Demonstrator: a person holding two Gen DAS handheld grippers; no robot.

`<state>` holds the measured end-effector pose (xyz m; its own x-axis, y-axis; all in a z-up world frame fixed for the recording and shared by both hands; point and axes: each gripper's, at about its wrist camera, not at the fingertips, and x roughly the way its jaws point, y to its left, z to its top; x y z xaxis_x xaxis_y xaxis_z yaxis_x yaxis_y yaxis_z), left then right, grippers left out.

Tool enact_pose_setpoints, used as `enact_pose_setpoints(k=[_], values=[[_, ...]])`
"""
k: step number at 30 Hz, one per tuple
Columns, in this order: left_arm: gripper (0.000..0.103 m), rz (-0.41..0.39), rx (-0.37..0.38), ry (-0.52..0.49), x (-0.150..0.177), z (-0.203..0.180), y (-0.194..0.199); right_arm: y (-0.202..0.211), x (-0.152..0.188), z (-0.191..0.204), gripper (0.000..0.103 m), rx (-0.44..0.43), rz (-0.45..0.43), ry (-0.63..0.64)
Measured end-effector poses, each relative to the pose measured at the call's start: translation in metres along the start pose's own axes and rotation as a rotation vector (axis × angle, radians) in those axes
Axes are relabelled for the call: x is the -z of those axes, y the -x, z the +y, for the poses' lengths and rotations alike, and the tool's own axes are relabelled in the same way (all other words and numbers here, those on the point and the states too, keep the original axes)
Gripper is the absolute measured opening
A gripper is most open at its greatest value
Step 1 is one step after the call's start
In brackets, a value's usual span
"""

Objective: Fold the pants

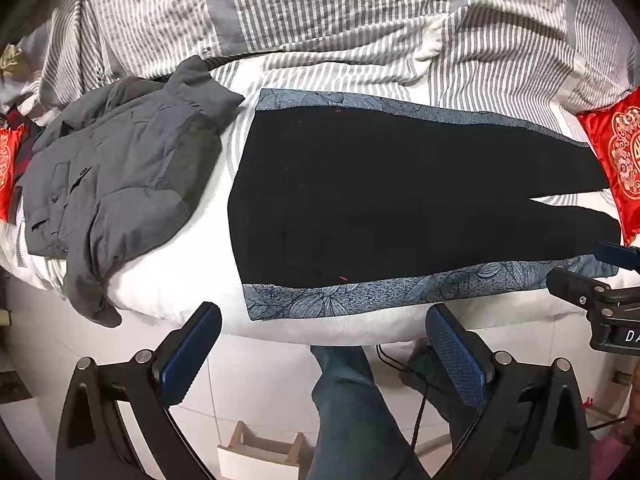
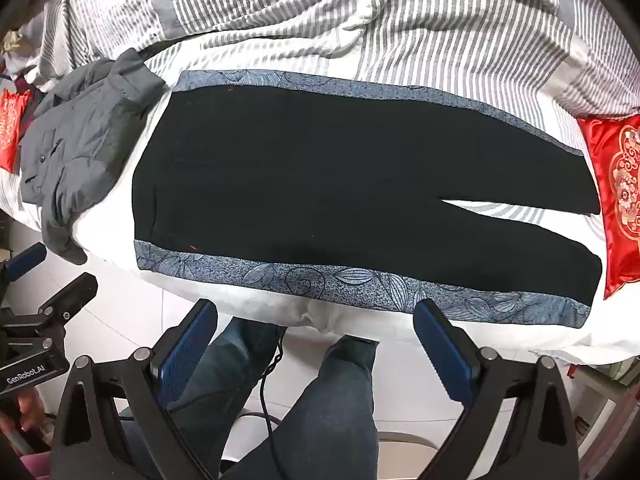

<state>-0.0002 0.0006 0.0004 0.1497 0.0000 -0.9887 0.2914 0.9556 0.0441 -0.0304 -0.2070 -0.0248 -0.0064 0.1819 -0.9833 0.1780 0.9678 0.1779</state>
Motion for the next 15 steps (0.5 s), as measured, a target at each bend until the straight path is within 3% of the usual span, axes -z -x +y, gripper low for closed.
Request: enact_pose_setpoints(k=[15], values=[[0.103, -0.032, -0.010, 0.034, 0.0083, -0.0008, 0.0051, 0.0044, 0.0015, 0.0009, 0.100, 0.002, -0.015, 0.024]])
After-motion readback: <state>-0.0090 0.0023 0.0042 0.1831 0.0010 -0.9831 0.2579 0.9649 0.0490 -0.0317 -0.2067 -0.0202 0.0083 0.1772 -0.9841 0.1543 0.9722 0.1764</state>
